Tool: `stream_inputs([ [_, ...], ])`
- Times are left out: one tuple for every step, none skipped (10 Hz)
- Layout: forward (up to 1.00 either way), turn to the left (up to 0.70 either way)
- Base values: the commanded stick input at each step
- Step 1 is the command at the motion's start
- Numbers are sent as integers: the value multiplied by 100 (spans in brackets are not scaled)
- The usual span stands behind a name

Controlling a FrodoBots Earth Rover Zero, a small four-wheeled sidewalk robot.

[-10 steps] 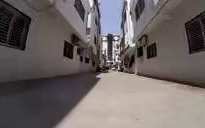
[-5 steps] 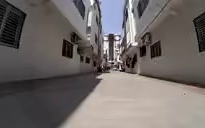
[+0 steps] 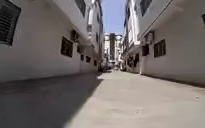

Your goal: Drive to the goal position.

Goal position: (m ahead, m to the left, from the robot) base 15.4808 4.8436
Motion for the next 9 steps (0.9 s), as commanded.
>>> stream_inputs([
  [85,0],
  [85,0],
  [85,0],
  [85,0],
  [85,0],
  [85,0],
  [85,0],
  [85,0],
  [85,0],
])
